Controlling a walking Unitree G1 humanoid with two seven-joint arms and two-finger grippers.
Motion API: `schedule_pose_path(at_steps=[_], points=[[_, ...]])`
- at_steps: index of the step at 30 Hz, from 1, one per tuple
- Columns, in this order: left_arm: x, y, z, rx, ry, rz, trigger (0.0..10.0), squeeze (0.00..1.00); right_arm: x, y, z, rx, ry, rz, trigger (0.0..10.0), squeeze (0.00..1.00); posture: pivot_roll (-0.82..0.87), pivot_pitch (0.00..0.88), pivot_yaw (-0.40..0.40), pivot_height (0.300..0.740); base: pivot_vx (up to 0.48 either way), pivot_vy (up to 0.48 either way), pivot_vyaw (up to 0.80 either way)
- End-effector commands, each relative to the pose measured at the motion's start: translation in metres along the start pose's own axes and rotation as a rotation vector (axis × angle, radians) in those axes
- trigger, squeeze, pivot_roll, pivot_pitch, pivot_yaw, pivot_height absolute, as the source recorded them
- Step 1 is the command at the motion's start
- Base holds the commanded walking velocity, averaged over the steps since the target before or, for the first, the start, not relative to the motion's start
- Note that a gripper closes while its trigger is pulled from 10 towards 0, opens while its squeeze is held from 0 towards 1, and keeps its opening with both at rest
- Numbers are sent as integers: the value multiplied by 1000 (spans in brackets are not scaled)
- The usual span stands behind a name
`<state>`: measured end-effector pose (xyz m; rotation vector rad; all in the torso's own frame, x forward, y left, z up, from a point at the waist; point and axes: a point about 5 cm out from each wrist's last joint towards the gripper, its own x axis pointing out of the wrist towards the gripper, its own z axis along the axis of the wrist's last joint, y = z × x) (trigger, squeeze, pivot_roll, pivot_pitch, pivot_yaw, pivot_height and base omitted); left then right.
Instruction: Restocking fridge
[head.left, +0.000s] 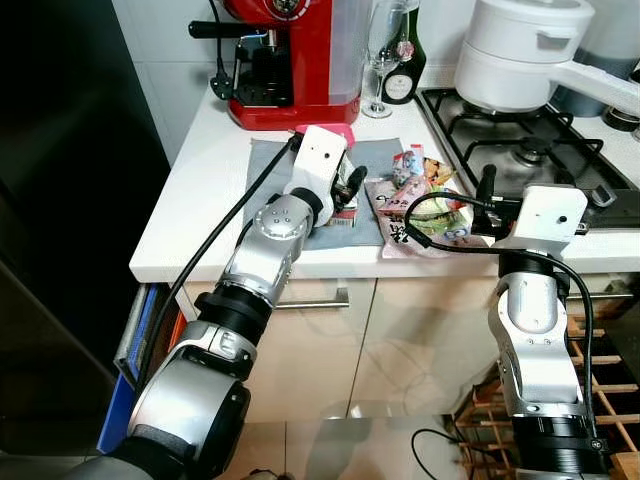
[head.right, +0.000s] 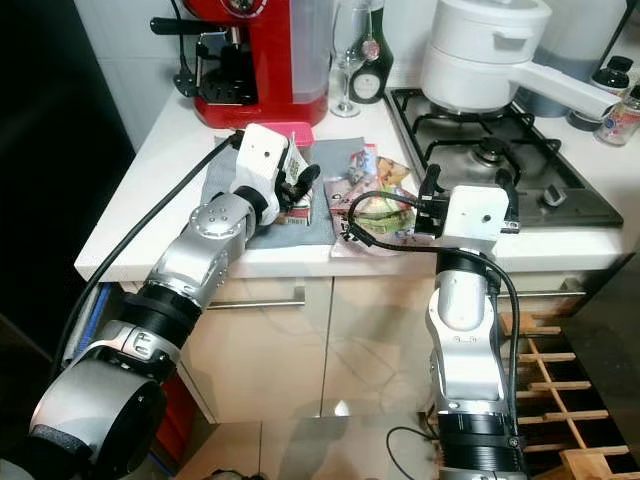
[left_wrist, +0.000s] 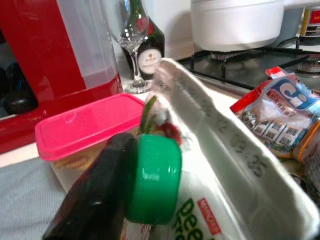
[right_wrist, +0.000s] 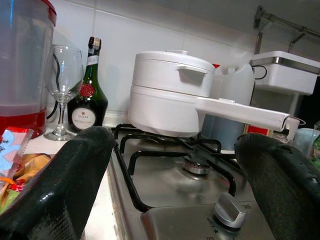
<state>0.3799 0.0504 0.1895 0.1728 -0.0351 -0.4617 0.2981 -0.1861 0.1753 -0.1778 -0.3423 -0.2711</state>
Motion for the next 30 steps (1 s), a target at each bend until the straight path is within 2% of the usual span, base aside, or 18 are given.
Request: schedule_pose_path(at_steps=[1, 8, 9, 11, 14, 16, 18, 19, 20, 21, 22, 24, 27, 29, 30], points=[[-1, 3, 1, 3, -17, 13, 0, 0, 2, -1, 0, -4, 8, 0, 10000, 0, -164, 0, 36, 740, 0, 0, 0], [-2, 8, 21, -21, -133, 37, 0, 0, 3, 0, -1, -3, 9, 5, 10000, 0, -163, 0, 35, 740, 0, 0, 0], [-3, 10, 31, -46, -194, 45, 0, 0, 3, 0, -1, -5, 9, 6, 10000, 0, -164, 0, 35, 740, 0, 0, 0], [-4, 11, 36, -57, -221, 46, 0, 0, 3, 0, -1, -5, 9, 6, 10000, 0, -164, 0, 35, 740, 0, 0, 0], [-8, 13, 56, -79, -340, 48, 0, 0, 4, 0, -1, -8, 8, 5, 10000, 0, -165, 0, 36, 740, 0, 0, 0], [-9, 13, 60, -86, -365, 44, 0, 0, 4, 0, -1, -9, 7, 5, 10000, 0, -165, 0, 36, 740, 0, 0, 0], [-14, 12, 73, -93, -446, 26, 0, 0, 4, 0, 0, -10, 5, 3, 10000, 0, -164, 0, 39, 740, 0, 0, 0], [-14, 12, 73, -93, -446, 26, 0, 0, 4, 0, 0, -10, 5, 3, 10000, 0, -164, 0, 39, 740, 0, 0, 0], [-25, 12, 85, -94, -544, 4, 0, 0, 3, -1, 1, -5, -3, -10, 10000, 0, -160, 0, 51, 740, 0, 0, 0], [-25, 12, 85, -94, -544, 4, 0, 0, 3, -1, 1, -5, -3, -10, 10000, 0, -160, 0, 51, 740, 0, 0, 0], [-35, 16, 91, -122, -603, -2, 0, 0, 3, 1, 6, -10, -36, -17, 10000, 0, -156, 0, 62, 740, 0, 0, 0], [-38, 18, 92, -142, -607, -2, 0, 0, 3, 2, 8, -17, -55, -14, 10000, 0, -155, 0, 61, 740, 0, 0, 0], [-46, 13, 93, -108, -613, -49, 0, 0, 6, 4, 11, -10, -66, -19, 10000, 0, -137, 0, 34, 740, 0, 0, 0], [-47, 12, 87, -94, -593, -32, 0, 0, 9, 4, 11, -7, -64, -15, 10000, 0, -131, 0, 28, 740, 0, 0, 0], [-46, 12, 82, -72, -564, 3, 10000, 0, 12, 4, 11, -9, -67, -10, 10000, 0, -122, 0, 18, 740, 0, 0, 0]])
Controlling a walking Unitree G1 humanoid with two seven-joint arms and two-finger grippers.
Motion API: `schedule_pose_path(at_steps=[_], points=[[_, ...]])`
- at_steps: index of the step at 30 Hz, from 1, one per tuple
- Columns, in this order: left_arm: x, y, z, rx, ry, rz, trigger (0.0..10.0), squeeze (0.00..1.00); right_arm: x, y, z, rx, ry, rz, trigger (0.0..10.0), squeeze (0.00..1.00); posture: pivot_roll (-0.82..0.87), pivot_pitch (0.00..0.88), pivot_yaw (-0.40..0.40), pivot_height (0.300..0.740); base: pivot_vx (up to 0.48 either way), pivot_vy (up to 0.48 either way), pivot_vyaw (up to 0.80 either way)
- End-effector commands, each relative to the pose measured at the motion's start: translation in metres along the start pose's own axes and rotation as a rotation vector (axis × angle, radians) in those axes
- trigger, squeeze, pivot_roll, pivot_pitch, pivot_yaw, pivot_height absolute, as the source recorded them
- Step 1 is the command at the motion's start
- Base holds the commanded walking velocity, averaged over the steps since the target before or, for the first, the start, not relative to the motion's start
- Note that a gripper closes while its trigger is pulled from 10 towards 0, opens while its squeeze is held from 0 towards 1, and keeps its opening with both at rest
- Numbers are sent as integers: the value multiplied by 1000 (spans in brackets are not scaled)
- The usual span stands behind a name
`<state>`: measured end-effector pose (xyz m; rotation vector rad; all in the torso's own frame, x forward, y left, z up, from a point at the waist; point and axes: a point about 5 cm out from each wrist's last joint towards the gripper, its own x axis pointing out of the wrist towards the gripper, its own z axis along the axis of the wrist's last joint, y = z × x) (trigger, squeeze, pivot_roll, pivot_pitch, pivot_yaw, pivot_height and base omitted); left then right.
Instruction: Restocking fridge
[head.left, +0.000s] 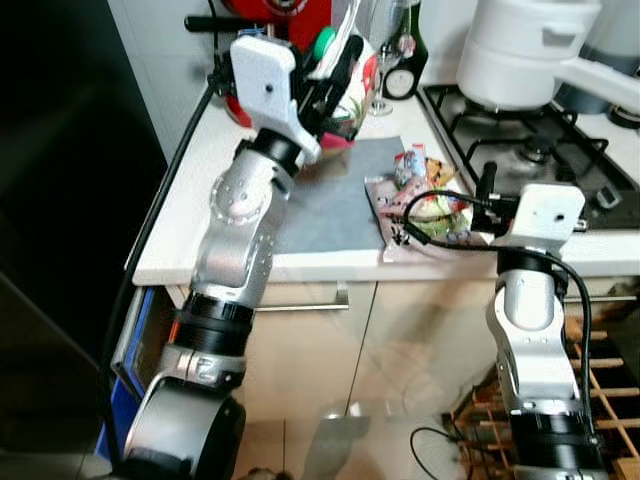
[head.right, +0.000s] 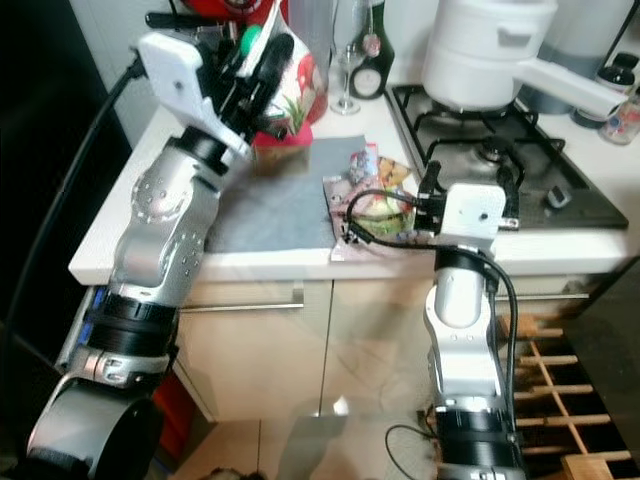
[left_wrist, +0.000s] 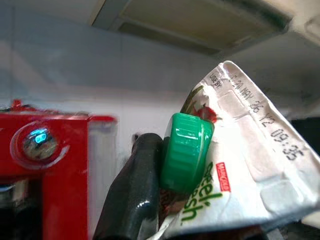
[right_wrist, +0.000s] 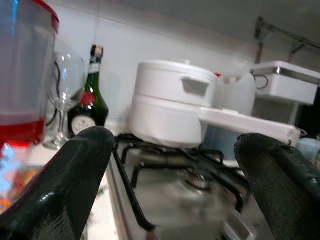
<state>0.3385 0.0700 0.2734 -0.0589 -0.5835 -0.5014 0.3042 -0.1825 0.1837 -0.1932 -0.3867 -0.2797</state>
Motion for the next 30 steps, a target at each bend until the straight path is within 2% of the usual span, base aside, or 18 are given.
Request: schedule_pose_path(at_steps=[1, 2, 6, 12, 18, 22, 30], points=[[-2, 0, -6, 46, 44, 25, 10000, 0, 6, 0, 4, 0, -24, 4, 10000, 0, -117, 0, 15, 740, 0, 0, 0], [-6, 0, -12, 62, 74, 50, 10000, 0, 9, 0, 4, -1, -25, 6, 10000, 0, -116, 0, 18, 740, 0, 0, 0], [-12, -1, -15, 84, 96, 47, 10000, 0, 10, 3, 4, 3, -27, 5, 10000, 0, -113, 0, 22, 740, 0, 0, 0], [-17, -3, -24, 80, 129, 43, 10000, 0, 7, 12, -1, 25, -8, 20, 10000, 0, -118, 0, 35, 740, 0, 0, 0], [-15, -3, -21, 86, 117, 43, 10000, 0, 7, 7, -6, 32, 18, -3, 10000, 0, -123, 0, 33, 740, 0, 0, 0], [-10, -5, -11, 117, 75, 25, 10000, 0, 8, 3, -6, 8, 13, -27, 10000, 0, -122, 0, 34, 740, 0, 0, 0], [-8, -8, -6, 116, 61, 7, 10000, 0, 7, 5, -8, 18, 25, -30, 10000, 0, -120, 0, 39, 740, 0, 0, 0]])
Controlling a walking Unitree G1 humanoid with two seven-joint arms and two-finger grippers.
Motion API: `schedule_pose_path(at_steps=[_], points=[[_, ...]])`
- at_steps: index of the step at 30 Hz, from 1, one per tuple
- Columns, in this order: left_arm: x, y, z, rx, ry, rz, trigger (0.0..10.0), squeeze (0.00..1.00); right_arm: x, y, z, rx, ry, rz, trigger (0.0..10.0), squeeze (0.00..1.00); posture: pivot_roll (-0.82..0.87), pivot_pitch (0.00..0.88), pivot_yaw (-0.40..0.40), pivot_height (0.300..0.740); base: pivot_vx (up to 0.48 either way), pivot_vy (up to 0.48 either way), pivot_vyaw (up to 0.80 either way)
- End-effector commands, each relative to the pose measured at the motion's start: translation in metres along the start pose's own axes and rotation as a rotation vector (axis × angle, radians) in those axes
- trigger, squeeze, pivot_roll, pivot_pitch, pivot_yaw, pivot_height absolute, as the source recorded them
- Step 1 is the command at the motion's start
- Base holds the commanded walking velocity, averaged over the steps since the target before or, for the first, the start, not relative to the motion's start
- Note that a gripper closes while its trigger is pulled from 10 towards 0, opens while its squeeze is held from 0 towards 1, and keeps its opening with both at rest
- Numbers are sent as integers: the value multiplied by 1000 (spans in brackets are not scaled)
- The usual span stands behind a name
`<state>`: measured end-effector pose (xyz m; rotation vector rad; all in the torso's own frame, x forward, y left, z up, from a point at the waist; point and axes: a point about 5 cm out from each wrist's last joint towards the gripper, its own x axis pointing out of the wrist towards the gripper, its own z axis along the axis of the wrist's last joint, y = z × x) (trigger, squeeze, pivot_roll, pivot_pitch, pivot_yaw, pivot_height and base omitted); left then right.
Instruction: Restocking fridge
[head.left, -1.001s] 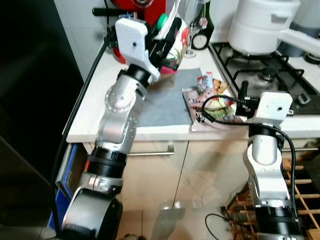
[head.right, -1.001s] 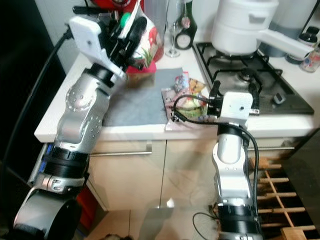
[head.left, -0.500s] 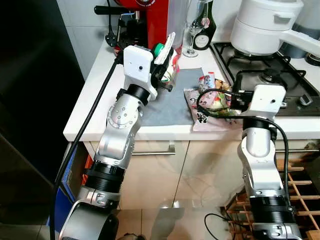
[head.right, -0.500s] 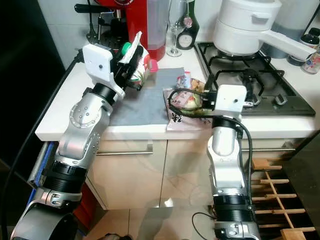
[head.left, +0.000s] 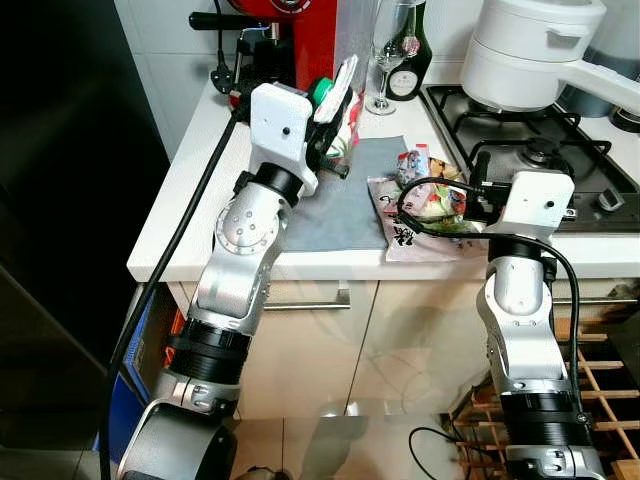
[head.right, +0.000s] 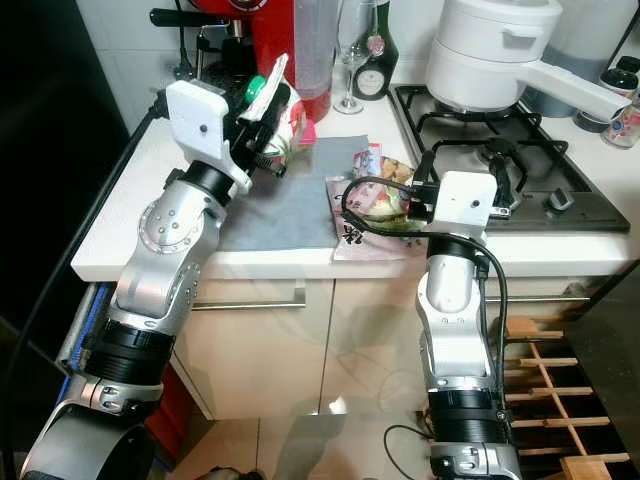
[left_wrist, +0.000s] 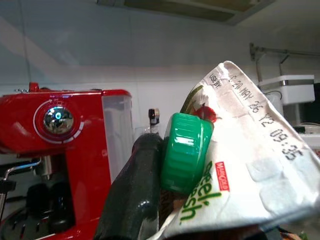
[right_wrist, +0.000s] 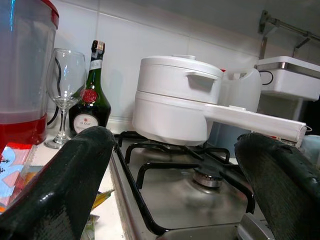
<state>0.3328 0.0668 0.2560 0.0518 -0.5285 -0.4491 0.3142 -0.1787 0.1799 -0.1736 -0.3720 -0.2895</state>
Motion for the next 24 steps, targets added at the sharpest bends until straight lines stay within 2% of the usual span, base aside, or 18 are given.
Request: schedule_pose_path(at_steps=[1, 22, 24], points=[[3, -1, 6, 12, -19, -14, 10000, 0, 0, -3, -3, 3, 10, -23, 10000, 0, -122, 0, 41, 740, 0, 0, 0], [2, -7, 9, -33, -23, -32, 10000, 0, -4, -3, -11, 7, 51, -26, 10000, 0, -124, 0, 46, 740, 0, 0, 0], [2, -7, 9, -53, -19, -31, 10000, 0, -4, -4, -13, 7, 59, -26, 10000, 0, -125, 0, 45, 740, -324, -242, 0]])
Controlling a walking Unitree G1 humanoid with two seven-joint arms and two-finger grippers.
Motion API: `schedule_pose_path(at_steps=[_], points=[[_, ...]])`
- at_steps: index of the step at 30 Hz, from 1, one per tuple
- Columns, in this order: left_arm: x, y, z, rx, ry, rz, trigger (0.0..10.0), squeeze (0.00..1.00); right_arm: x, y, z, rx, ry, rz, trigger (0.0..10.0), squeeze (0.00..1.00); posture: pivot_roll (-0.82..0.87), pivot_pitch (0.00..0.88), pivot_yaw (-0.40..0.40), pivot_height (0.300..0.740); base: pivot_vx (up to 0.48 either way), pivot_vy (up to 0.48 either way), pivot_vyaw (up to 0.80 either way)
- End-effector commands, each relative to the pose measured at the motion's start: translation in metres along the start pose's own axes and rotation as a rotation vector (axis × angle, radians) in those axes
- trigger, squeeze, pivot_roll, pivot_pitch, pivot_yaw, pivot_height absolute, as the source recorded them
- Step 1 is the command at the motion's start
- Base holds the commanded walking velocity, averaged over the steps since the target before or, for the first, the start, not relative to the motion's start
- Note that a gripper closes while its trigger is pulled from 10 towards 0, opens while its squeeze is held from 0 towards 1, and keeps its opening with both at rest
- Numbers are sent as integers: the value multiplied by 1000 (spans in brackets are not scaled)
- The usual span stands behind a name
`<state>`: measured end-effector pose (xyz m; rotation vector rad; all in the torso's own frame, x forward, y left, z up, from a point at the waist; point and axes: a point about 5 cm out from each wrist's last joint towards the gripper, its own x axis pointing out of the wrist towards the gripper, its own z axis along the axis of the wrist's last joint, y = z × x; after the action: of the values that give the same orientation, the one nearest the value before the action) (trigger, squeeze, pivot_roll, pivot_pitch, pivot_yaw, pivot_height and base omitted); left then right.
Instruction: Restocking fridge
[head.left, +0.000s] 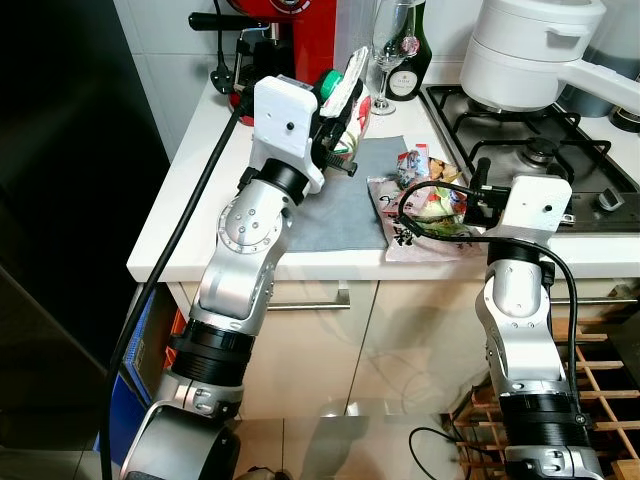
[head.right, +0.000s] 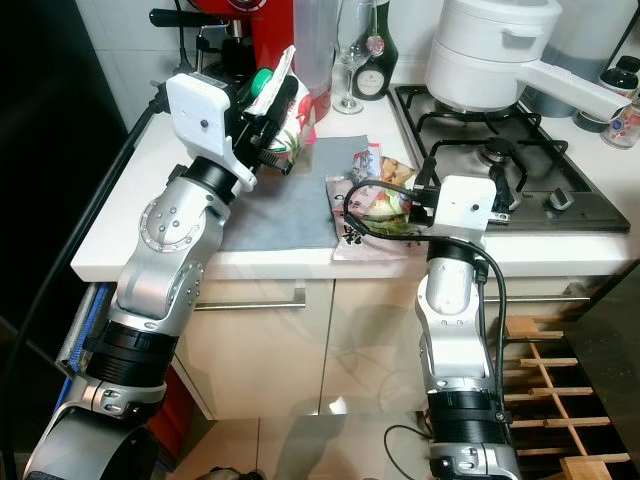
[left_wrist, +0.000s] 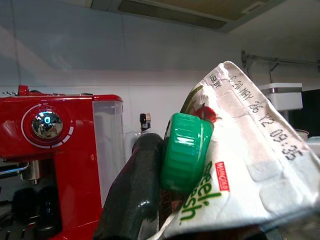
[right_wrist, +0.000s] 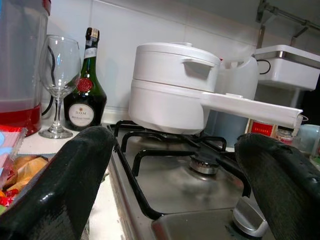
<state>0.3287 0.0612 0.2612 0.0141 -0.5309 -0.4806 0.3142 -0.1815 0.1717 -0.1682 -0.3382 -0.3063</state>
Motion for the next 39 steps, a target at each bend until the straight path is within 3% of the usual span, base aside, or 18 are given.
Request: schedule_pose_path(at_steps=[1, 39], points=[[1, -2, 3, -13, -6, -11, 10000, 0, -2, -2, -5, 12, 29, -13, 10000, 0, -125, 0, 45, 740, -322, -247, 0], [-1, -8, 0, -33, 8, -29, 10000, 0, -2, -2, -12, -6, 53, 16, 10000, 0, -127, 0, 30, 740, -310, -19, 0]])
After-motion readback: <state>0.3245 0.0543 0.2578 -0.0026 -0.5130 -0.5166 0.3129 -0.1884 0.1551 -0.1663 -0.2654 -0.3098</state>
